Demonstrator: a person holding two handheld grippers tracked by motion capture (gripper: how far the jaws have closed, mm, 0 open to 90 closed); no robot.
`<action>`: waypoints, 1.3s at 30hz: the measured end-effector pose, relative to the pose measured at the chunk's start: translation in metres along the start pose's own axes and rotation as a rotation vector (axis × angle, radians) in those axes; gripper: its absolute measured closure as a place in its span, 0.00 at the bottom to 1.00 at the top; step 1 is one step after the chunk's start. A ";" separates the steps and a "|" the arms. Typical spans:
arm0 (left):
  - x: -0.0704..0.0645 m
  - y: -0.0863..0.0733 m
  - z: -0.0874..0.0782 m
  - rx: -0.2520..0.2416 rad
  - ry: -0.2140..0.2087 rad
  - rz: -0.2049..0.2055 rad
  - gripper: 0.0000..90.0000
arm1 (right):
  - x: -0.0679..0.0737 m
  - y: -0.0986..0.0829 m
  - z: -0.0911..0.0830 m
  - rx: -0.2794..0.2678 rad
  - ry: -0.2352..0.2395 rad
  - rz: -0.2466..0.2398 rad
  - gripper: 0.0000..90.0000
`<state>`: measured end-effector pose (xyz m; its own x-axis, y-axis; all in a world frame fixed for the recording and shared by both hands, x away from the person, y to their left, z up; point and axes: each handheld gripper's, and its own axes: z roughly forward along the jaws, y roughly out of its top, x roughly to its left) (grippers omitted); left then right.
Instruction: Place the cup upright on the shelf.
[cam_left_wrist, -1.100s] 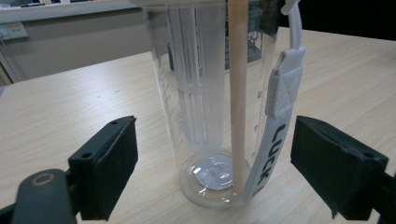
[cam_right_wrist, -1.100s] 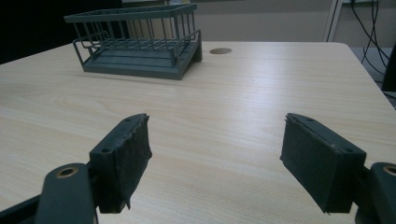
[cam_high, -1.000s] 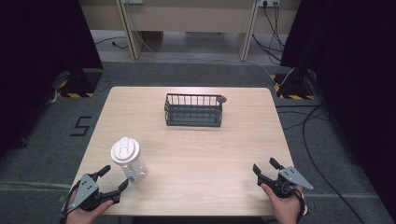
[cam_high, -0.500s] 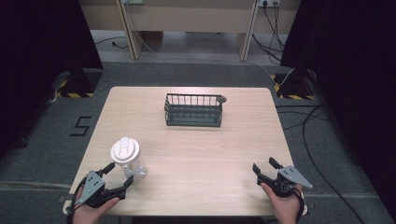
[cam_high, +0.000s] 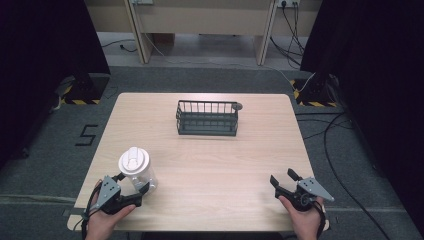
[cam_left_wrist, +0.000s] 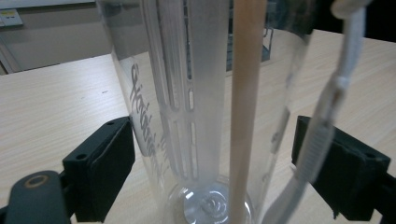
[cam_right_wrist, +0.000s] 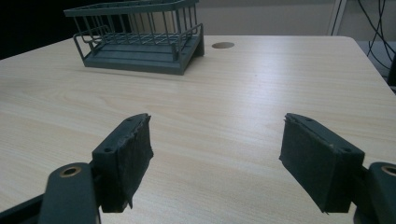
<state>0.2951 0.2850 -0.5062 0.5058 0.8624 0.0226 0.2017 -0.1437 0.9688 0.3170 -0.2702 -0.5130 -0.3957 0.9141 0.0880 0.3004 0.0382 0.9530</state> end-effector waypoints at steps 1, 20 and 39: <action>0.001 0.000 0.002 -0.001 -0.002 0.002 0.15 | 0.000 0.000 0.000 0.001 0.000 0.001 0.28; 0.008 -0.001 0.018 -0.025 -0.057 -0.034 0.19 | -0.002 0.000 0.001 0.009 0.005 0.017 0.28; 0.004 0.023 0.025 -0.049 -0.070 -0.012 0.19 | -0.003 0.000 0.001 0.008 0.003 0.022 0.28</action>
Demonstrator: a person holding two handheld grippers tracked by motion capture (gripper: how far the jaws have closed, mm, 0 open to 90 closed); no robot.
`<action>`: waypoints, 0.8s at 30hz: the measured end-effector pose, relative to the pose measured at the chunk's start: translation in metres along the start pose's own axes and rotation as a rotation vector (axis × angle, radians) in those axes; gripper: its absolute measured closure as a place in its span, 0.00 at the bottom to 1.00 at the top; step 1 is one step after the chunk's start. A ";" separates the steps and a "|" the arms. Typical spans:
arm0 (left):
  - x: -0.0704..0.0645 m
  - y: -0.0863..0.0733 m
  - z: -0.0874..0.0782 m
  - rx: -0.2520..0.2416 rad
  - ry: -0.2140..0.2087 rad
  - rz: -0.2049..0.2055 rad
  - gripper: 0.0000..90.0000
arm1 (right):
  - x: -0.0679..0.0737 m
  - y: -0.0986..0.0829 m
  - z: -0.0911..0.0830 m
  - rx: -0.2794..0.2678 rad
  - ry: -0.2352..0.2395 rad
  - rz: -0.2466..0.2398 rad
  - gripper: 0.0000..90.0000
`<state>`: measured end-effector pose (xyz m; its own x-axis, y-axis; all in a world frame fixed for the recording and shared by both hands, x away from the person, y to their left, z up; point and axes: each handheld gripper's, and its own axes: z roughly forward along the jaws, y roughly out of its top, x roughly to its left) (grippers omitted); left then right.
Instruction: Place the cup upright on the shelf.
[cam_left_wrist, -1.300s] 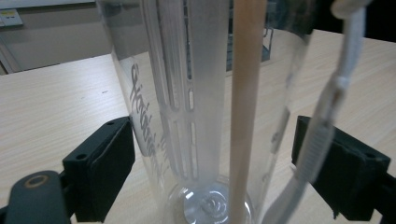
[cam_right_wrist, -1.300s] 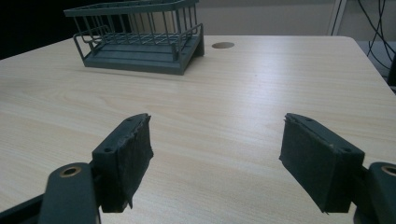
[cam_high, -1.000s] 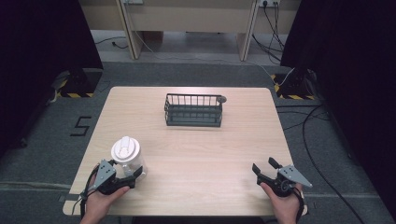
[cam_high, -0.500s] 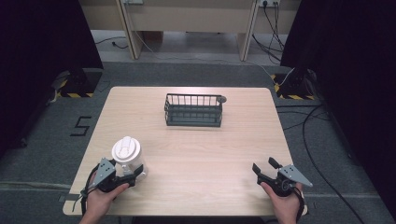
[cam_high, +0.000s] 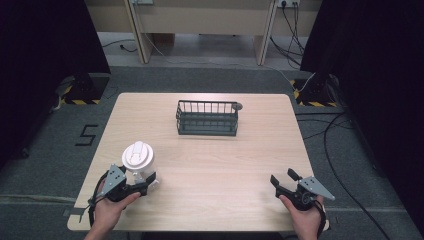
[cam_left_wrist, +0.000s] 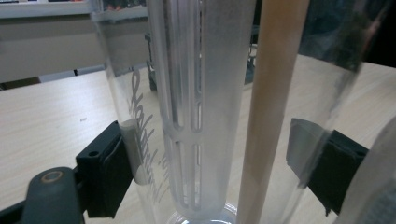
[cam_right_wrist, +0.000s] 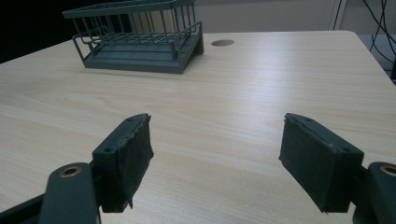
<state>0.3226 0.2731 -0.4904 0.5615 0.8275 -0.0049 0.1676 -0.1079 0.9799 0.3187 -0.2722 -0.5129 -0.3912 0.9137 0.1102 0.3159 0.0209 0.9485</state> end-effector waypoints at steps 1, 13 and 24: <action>0.000 0.002 0.001 -0.002 -0.001 0.002 0.19 | 0.000 0.000 0.000 -0.001 0.000 0.000 0.28; -0.001 0.019 0.013 -0.010 -0.016 0.027 0.19 | 0.000 0.000 0.000 0.000 0.003 0.007 0.28; 0.000 0.025 0.024 -0.010 -0.023 0.026 0.19 | -0.001 0.000 0.000 0.000 0.003 0.014 0.28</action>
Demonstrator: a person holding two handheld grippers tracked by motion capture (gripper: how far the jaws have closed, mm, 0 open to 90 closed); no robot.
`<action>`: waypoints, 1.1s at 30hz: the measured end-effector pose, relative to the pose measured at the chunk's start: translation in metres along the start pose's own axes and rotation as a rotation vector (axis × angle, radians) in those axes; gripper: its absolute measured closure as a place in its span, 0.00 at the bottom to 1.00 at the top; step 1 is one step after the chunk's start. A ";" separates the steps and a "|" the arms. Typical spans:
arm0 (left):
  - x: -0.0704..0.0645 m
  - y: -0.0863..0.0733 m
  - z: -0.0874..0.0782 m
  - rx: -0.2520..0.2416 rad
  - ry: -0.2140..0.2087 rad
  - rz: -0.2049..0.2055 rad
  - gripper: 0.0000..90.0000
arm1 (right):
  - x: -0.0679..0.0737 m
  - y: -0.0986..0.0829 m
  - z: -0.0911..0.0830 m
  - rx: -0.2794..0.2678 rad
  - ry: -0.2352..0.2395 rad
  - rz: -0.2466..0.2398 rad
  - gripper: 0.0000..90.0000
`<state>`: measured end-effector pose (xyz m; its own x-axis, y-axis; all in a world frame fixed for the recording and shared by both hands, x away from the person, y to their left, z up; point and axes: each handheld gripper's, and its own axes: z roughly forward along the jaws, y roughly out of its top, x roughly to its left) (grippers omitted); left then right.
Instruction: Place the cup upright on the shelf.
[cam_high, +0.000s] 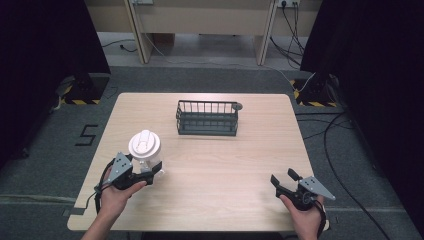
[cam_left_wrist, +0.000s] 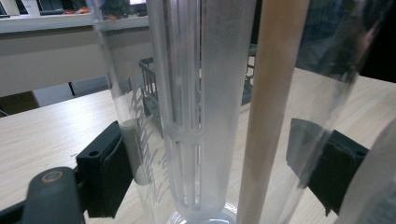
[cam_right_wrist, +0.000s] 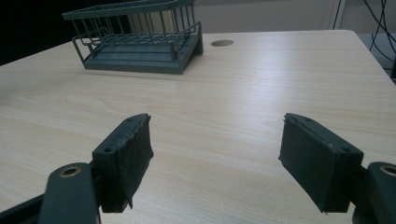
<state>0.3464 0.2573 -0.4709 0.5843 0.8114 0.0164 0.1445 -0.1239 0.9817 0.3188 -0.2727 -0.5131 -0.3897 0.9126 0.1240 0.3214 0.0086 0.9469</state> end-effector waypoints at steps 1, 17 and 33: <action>0.000 0.000 0.001 0.001 -0.001 0.001 0.19 | 0.000 0.000 0.000 -0.001 0.000 -0.001 0.28; -0.005 0.013 0.017 -0.005 -0.030 0.026 0.19 | 0.000 0.000 0.000 -0.001 0.000 0.002 0.28; -0.008 0.022 0.030 -0.008 -0.049 0.032 0.19 | 0.000 0.000 0.000 -0.001 0.003 -0.001 0.28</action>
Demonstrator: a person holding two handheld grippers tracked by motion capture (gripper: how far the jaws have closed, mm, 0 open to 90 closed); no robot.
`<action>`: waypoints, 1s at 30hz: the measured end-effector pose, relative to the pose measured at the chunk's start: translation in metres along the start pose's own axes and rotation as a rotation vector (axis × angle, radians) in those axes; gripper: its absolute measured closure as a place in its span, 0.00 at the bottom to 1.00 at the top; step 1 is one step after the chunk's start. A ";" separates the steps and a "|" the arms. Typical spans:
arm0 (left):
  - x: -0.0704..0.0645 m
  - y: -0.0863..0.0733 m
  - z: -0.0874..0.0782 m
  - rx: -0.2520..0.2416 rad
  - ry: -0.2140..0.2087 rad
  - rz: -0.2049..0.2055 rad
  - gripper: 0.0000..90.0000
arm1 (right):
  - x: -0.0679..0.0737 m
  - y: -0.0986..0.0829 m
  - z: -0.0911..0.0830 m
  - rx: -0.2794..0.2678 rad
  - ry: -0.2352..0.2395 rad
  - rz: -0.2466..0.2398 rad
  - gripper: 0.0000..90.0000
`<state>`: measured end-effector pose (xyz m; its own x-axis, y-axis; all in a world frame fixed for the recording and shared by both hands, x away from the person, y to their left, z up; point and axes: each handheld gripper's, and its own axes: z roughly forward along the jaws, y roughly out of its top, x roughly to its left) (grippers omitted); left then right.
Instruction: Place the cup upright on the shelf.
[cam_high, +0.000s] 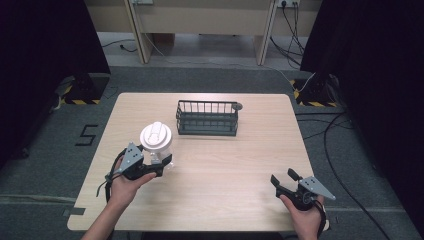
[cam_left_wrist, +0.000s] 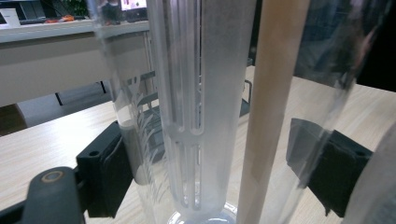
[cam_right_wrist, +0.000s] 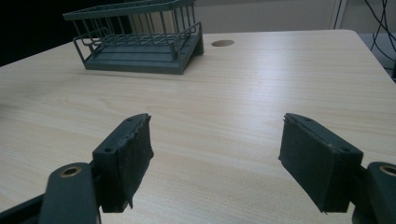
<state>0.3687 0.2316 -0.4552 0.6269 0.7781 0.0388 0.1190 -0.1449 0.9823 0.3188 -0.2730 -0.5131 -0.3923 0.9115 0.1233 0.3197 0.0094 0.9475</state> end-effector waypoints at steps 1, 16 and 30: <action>0.000 0.000 0.000 0.000 0.000 0.000 0.19 | 0.000 0.000 0.000 0.000 0.000 0.000 0.28; -0.002 0.014 0.016 -0.007 -0.022 0.019 0.19 | 0.000 0.000 0.000 0.000 0.001 0.003 0.29; 0.001 0.034 0.031 -0.030 -0.029 0.031 0.19 | 0.000 0.000 0.000 0.000 0.002 0.008 0.29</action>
<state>0.3974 0.2087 -0.4274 0.6521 0.7554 0.0645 0.0763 -0.1500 0.9857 0.3189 -0.2735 -0.5131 -0.3918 0.9107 0.1313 0.3223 0.0022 0.9466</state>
